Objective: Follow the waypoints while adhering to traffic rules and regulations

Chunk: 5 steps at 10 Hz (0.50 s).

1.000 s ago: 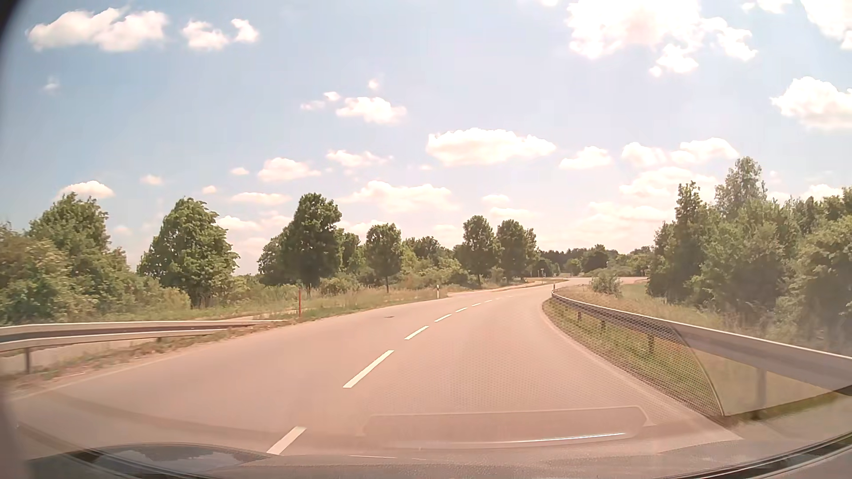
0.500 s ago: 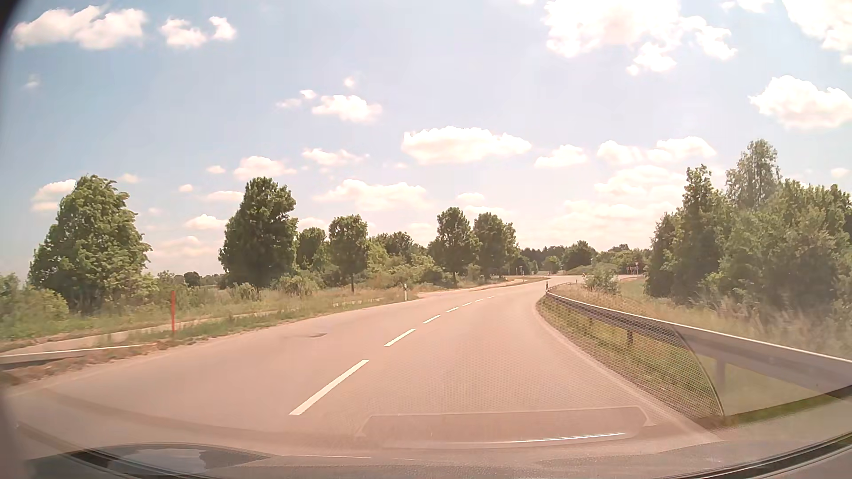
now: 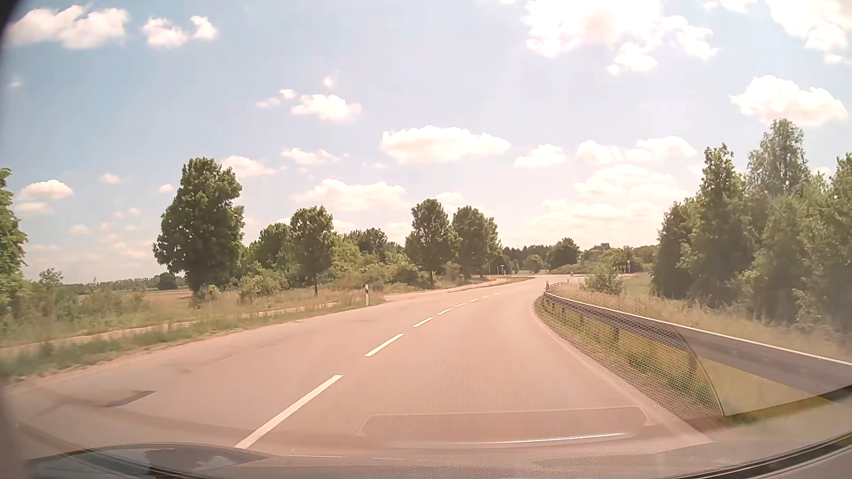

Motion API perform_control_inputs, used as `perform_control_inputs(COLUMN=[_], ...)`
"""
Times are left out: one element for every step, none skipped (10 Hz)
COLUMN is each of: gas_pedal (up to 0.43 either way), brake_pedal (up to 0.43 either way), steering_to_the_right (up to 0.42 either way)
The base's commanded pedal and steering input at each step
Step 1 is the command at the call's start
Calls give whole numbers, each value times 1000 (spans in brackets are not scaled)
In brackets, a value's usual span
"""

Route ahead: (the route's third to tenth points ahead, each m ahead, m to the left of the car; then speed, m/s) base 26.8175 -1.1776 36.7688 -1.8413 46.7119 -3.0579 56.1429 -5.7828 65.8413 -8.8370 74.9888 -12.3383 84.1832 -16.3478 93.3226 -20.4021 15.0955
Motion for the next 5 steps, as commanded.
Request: perform_control_inputs(gas_pedal=[138, 138, 138, 130, 130], brake_pedal=[6, 12, 12, 12, 12], steering_to_the_right=[26, 25, 26, 25, 25])
